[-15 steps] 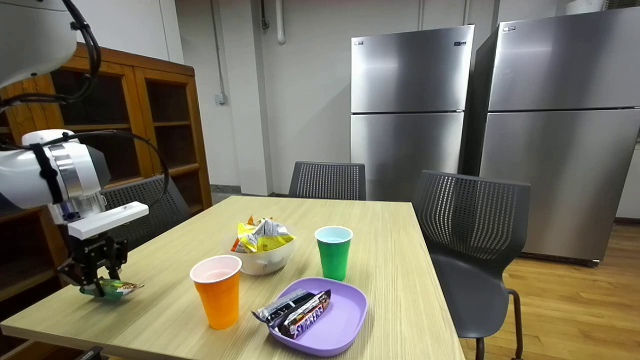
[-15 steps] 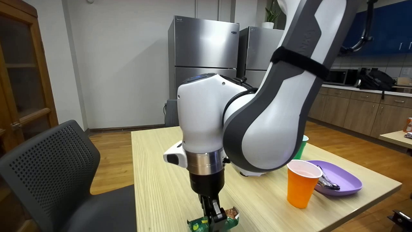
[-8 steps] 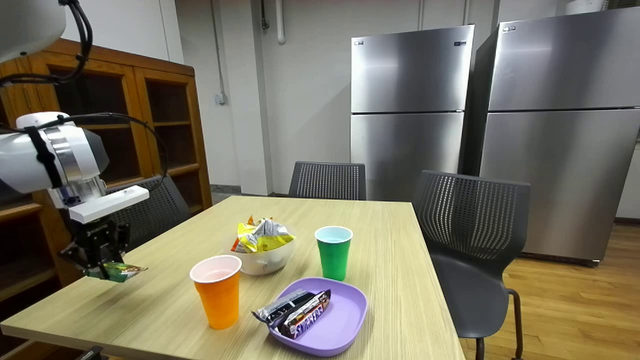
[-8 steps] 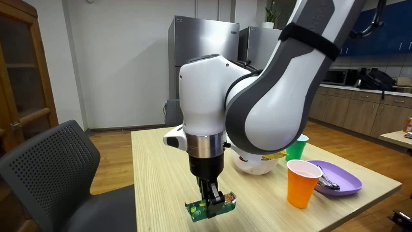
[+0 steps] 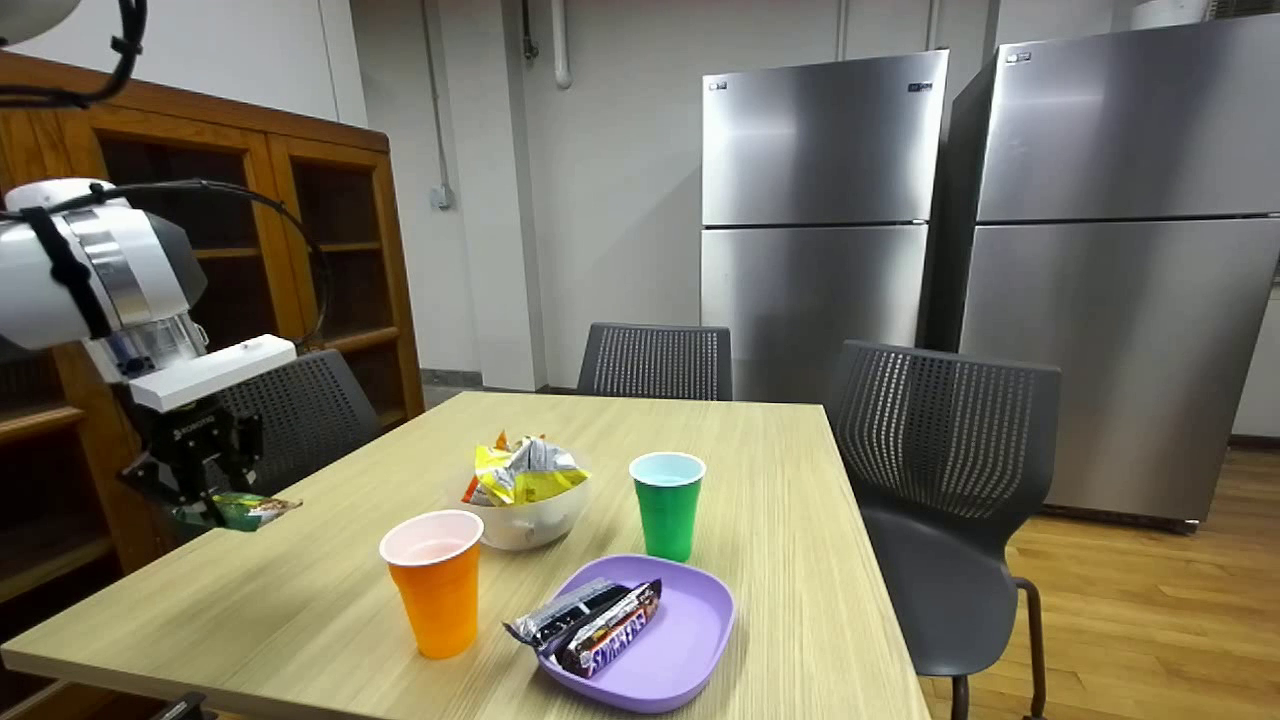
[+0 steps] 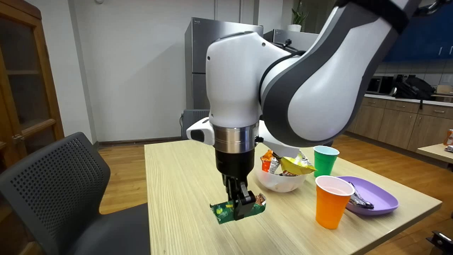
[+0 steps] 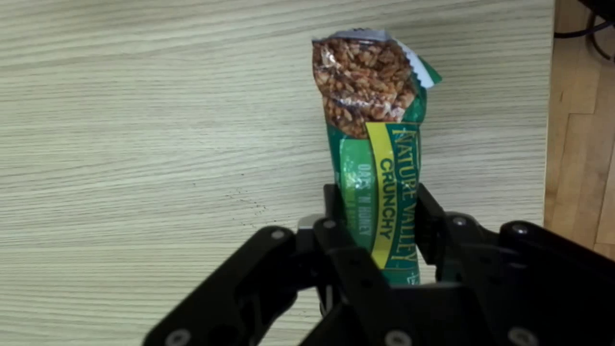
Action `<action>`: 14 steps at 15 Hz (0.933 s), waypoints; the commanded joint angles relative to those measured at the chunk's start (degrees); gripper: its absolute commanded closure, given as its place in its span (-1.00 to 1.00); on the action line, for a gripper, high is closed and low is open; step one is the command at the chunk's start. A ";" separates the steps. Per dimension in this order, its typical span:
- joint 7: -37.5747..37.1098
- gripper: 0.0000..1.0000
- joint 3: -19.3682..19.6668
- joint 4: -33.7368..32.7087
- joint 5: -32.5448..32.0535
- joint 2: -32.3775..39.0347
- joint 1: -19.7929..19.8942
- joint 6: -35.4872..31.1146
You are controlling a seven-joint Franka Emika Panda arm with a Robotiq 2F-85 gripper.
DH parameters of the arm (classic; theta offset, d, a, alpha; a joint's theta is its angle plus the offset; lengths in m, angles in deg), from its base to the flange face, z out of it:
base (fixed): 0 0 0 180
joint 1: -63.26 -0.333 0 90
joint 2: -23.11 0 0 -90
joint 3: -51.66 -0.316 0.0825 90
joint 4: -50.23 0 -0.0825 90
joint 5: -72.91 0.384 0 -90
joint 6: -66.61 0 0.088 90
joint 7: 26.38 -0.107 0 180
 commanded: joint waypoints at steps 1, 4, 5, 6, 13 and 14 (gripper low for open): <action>-0.80 0.75 -0.40 3.94 0.11 -7.15 0.85 2.64; -0.34 0.75 -0.30 5.49 0.94 -11.09 1.68 5.21; -0.29 0.75 -0.25 5.92 1.16 -12.33 1.95 6.08; -0.16 0.75 -0.17 6.48 1.50 -13.66 2.30 6.66; -0.87 0.75 1.84 9.70 2.42 -21.36 4.29 9.80; -0.98 0.75 2.37 10.27 2.90 -22.14 4.68 9.97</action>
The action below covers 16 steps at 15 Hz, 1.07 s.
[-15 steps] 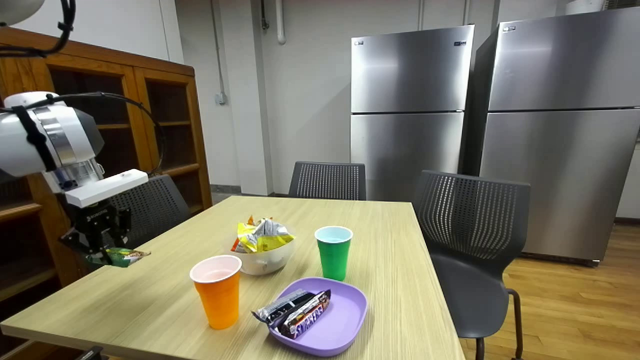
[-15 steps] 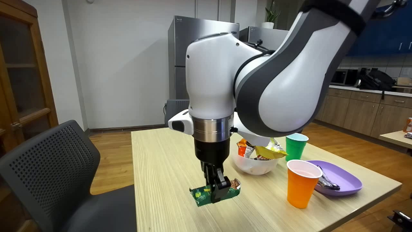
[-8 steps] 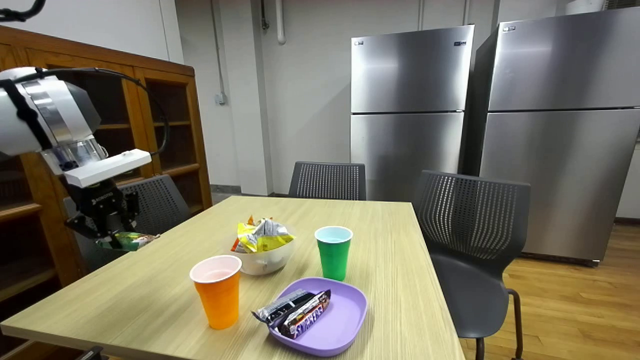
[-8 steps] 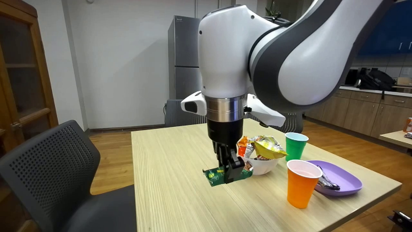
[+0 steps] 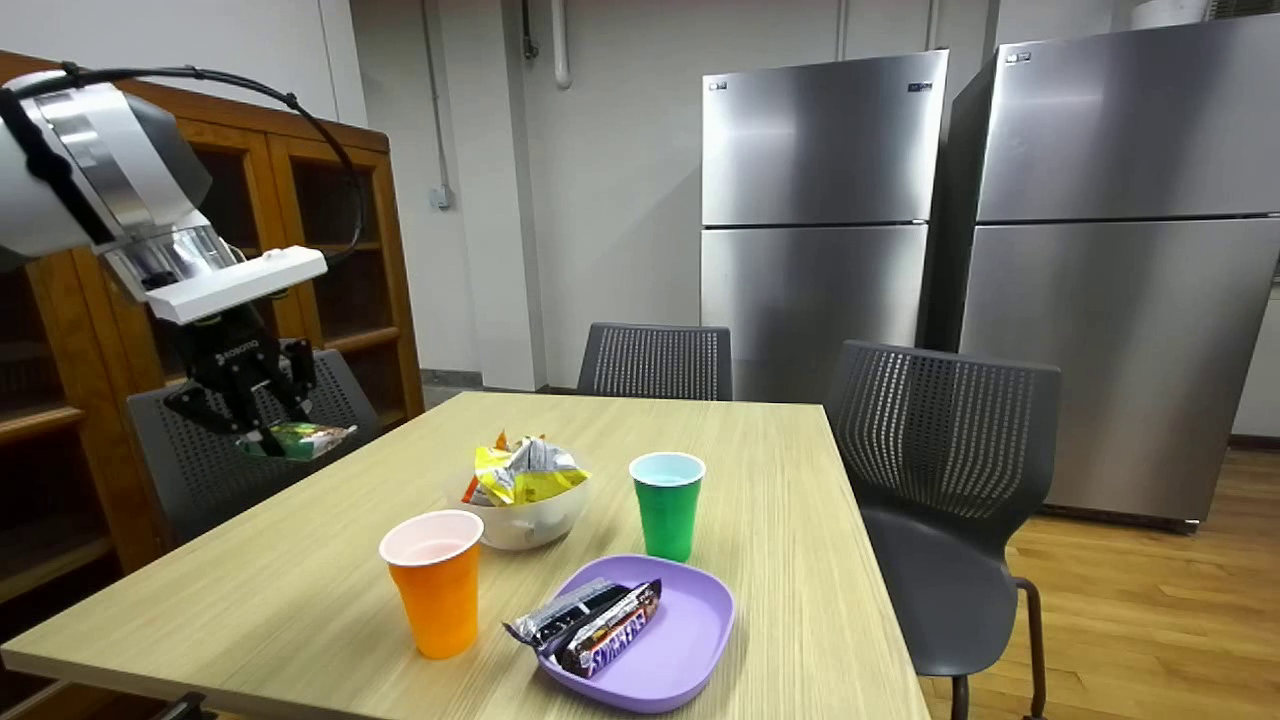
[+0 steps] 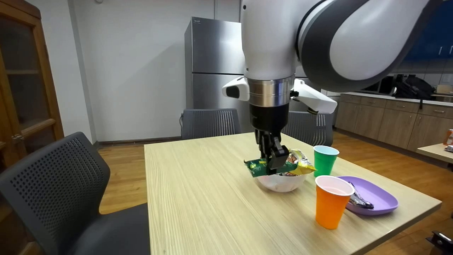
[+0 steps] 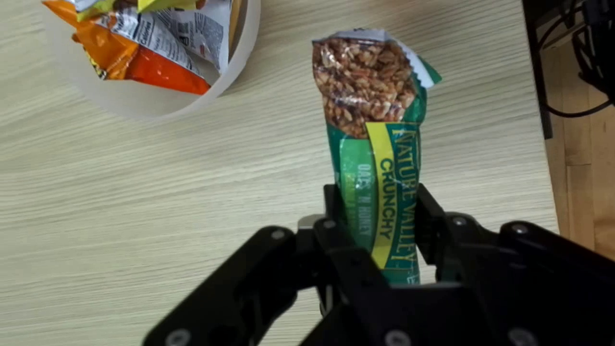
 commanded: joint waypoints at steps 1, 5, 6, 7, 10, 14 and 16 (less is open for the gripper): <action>-0.95 0.75 0.85 3.22 1.96 -5.48 1.61 1.95; -2.73 0.75 3.09 5.33 2.62 -7.79 3.71 2.47; -3.29 0.75 3.68 5.76 2.62 -8.13 4.35 2.62; -4.05 0.75 4.15 6.09 2.40 -8.35 4.89 2.75; -5.45 0.75 5.58 7.27 2.28 -9.08 6.43 2.19; -7.04 0.75 7.19 8.25 2.36 -9.36 8.25 2.18; -7.57 0.75 7.93 8.63 2.44 -9.28 9.02 2.10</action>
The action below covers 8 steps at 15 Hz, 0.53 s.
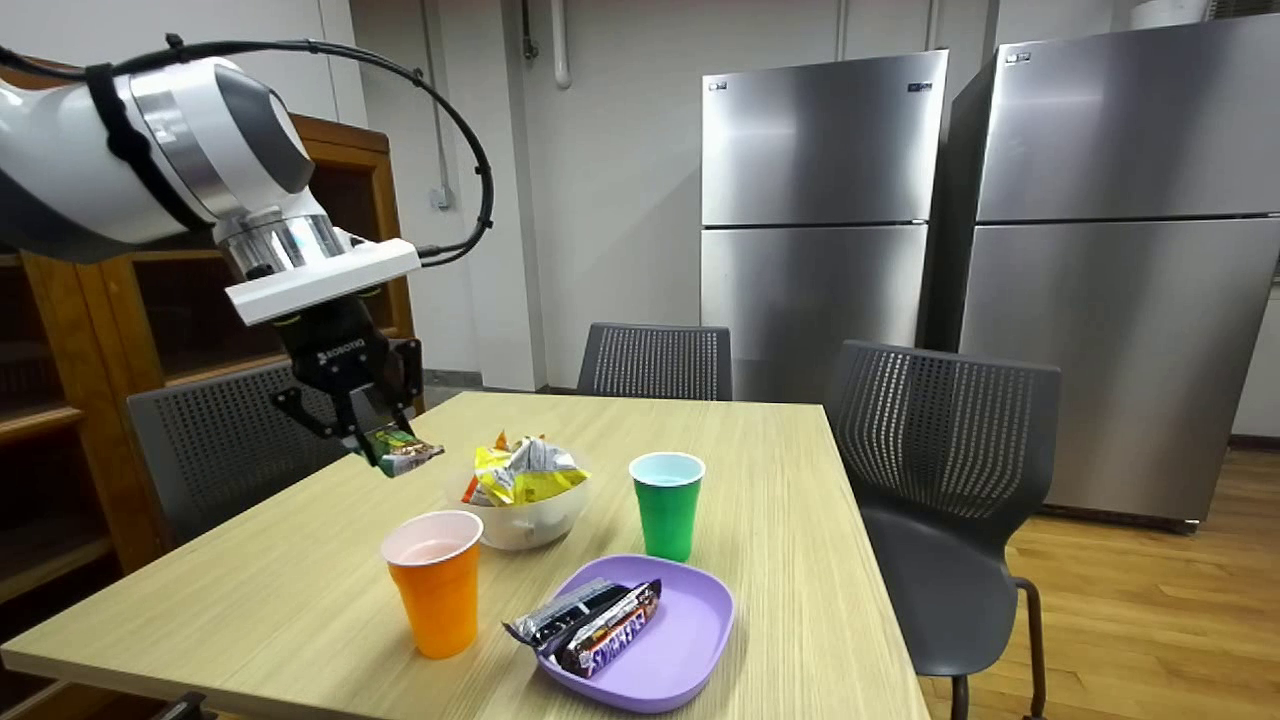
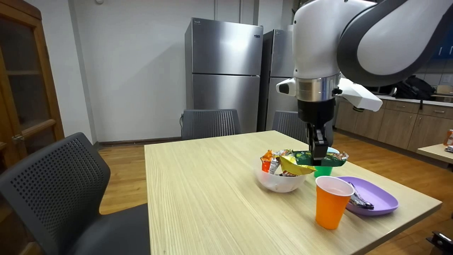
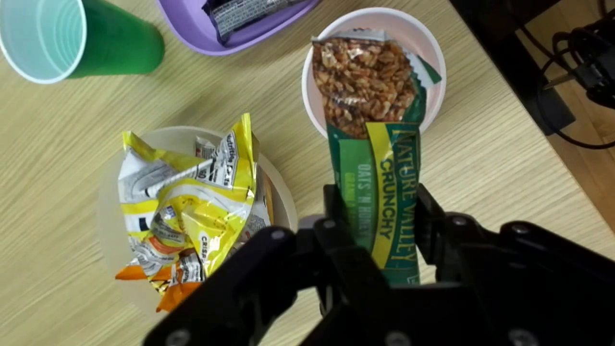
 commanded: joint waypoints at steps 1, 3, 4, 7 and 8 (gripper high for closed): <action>-1.92 0.75 0.53 1.90 0.51 -2.39 1.81 0.65; -2.39 0.75 1.16 2.17 0.60 -2.28 2.47 0.58; -2.58 0.75 1.46 2.29 0.58 -2.22 2.75 0.54; -3.05 0.75 2.25 2.56 0.53 -1.87 3.63 0.35; -3.12 0.75 2.48 2.60 0.56 -1.72 3.87 0.37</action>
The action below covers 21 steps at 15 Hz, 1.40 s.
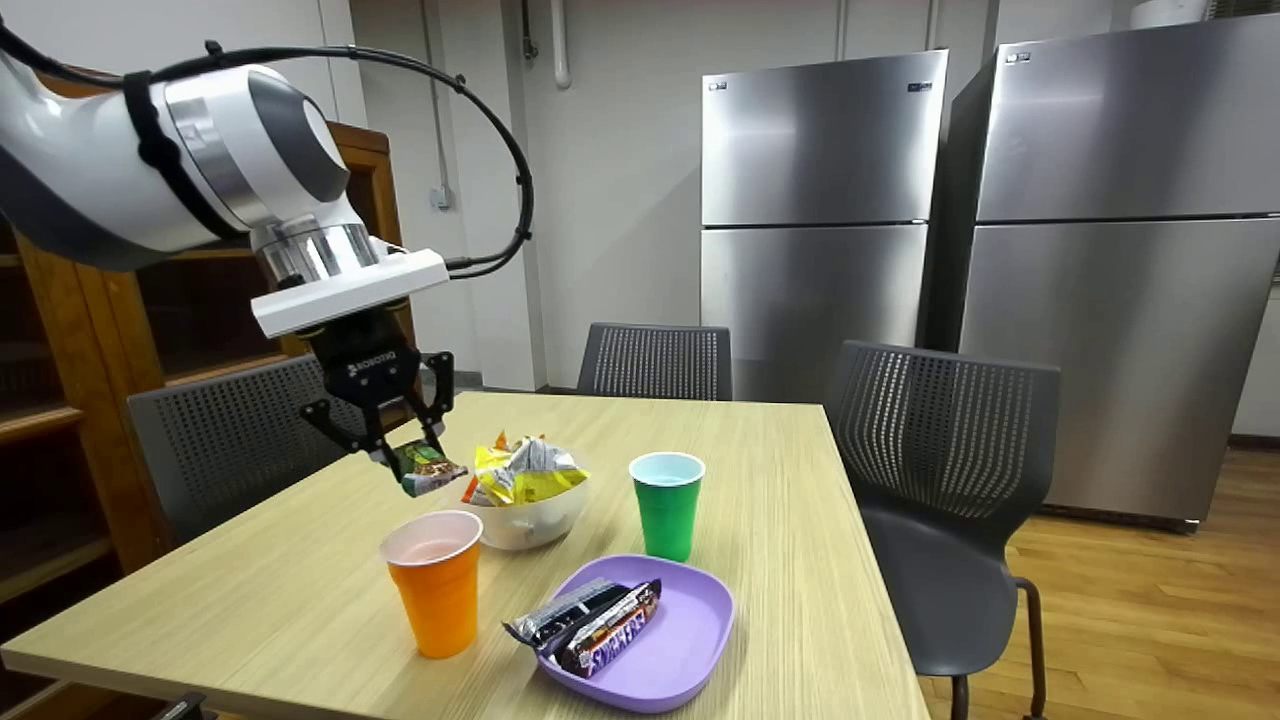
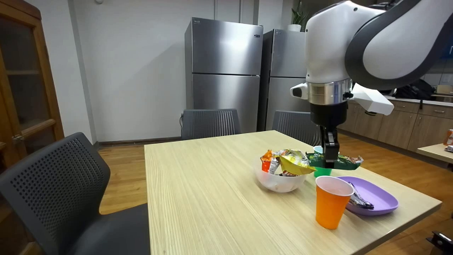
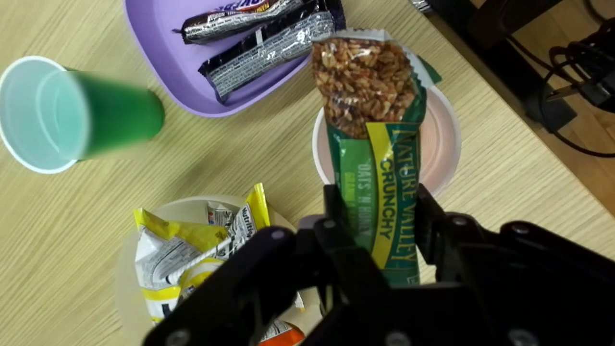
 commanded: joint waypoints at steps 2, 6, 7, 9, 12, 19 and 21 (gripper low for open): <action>-1.36 0.75 0.41 1.24 0.67 -1.28 1.63 0.22; -1.43 0.75 1.34 1.42 0.80 -0.53 2.53 -0.07; -1.40 0.75 1.66 1.51 0.87 -0.41 2.74 -0.16; -1.37 0.75 2.22 1.62 1.04 -0.11 3.25 -0.31; -1.23 0.75 3.14 1.64 1.20 0.57 4.17 -0.62; -0.48 0.75 6.08 1.48 1.13 3.07 6.94 -1.89; -0.18 0.75 7.04 1.37 1.18 3.98 7.80 -2.63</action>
